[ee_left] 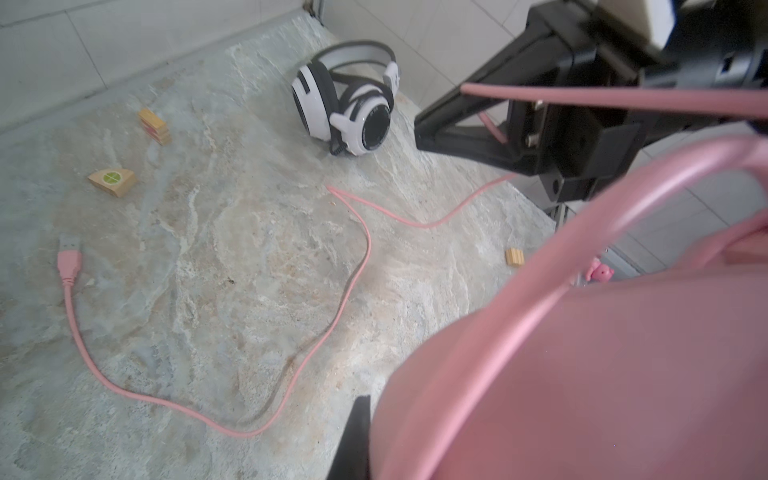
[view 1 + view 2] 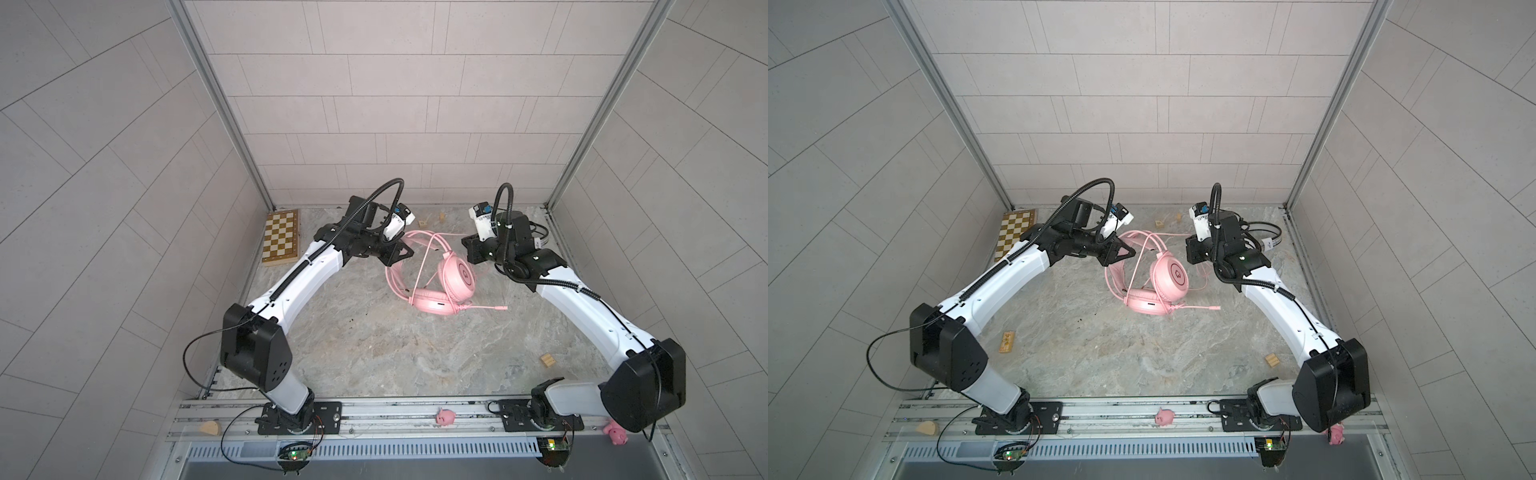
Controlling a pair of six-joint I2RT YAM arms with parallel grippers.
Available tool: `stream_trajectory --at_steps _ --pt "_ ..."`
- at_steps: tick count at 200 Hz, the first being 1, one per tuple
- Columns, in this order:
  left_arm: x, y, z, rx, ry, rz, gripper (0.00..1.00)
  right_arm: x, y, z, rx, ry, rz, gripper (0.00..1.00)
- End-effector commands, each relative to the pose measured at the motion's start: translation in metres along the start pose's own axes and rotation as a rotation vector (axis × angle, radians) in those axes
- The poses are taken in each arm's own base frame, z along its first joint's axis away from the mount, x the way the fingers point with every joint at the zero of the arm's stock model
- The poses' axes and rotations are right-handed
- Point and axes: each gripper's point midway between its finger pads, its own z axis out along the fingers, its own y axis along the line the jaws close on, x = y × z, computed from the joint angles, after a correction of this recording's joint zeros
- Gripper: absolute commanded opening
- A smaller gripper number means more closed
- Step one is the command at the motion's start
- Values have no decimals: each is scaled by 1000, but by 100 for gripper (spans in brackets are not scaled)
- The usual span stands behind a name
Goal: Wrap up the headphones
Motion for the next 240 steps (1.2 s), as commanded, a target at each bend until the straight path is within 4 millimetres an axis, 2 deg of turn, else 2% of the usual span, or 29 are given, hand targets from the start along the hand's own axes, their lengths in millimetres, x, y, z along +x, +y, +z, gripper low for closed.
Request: stream_trajectory --at_steps 1,28,64,91,124,148,199,240 --pt "-51 -26 -39 92 -209 40 0 2 -20 -6 85 -8 42 0" --pt "-59 -15 -45 99 -259 -14 0 3 -26 -15 120 -33 49 0" --pt "-76 -17 -59 173 -373 -48 0 15 -20 -3 78 7 70 0" --pt "-83 -16 -64 197 -414 -71 0 19 9 21 -89 20 124 5" --pt "-92 -26 -72 248 -463 -70 0 19 35 48 -151 13 102 13" --pt "-94 -28 -75 249 -473 -67 0 16 43 69 -215 -22 165 24" --pt "-98 -29 -81 263 -496 -74 0 -2 60 109 -315 -91 247 39" --pt "-103 -25 -87 273 -531 -92 0 4 72 145 -371 -110 300 45"
